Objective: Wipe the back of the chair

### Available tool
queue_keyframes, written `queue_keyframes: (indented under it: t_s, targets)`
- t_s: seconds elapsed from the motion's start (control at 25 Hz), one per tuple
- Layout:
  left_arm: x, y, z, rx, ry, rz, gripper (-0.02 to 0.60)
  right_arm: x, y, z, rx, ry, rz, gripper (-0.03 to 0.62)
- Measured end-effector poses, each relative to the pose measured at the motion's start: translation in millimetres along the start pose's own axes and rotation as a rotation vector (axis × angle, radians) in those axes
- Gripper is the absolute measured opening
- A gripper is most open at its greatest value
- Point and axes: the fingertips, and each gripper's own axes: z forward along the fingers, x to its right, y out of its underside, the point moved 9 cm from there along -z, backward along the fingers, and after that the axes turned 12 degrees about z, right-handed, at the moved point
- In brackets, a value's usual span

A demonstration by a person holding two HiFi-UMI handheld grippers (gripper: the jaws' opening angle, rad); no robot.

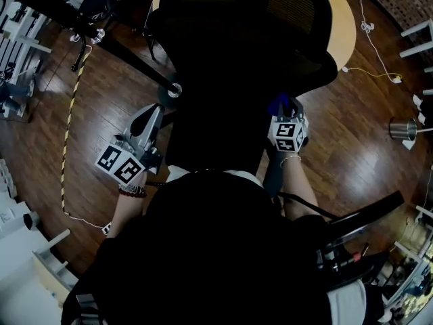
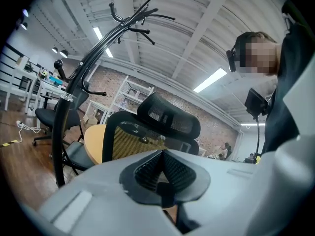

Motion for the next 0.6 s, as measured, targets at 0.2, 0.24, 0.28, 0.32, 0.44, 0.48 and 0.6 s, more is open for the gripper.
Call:
queue_keyframes:
  t_s: [0.2,0.24,0.28,0.32,0.44,0.48,0.6]
  targets:
    - [-8.3,-1.1,-7.3,-0.004,-0.001,-0.009,0.006,-6.3,1.8,5.3,-0.018,0.026,0.009,0.043]
    - [-10.8,-0.8,-9.9,-0.006,-0.004,-0.01,0.006,-7.9,1.3,6.0,-0.019,0.035,0.011,0.043]
    - [-13.3,-0.2,-12.4,-0.009,-0.008,-0.011,0.006,-10.0,0.7,7.3,-0.02,0.037,0.009,0.043]
    - [-15.7,0.7,-15.0,-0.011,-0.012,-0.013,0.006,-12.5,-0.3,9.4,-0.02,0.033,0.002,0.043]
    - [-23.3,3.9,-23.6,-0.02,-0.022,-0.019,0.006,-22.6,-7.6,18.8,-0.03,0.014,-0.04,0.043]
    - [-26.8,4.7,-26.7,-0.023,-0.026,-0.021,0.006,-26.2,-10.2,22.0,-0.033,0.015,-0.047,0.043]
    - [-41.6,5.7,-36.9,-0.029,-0.04,-0.028,0.006,-41.1,-17.0,31.2,-0.028,0.015,-0.042,0.043]
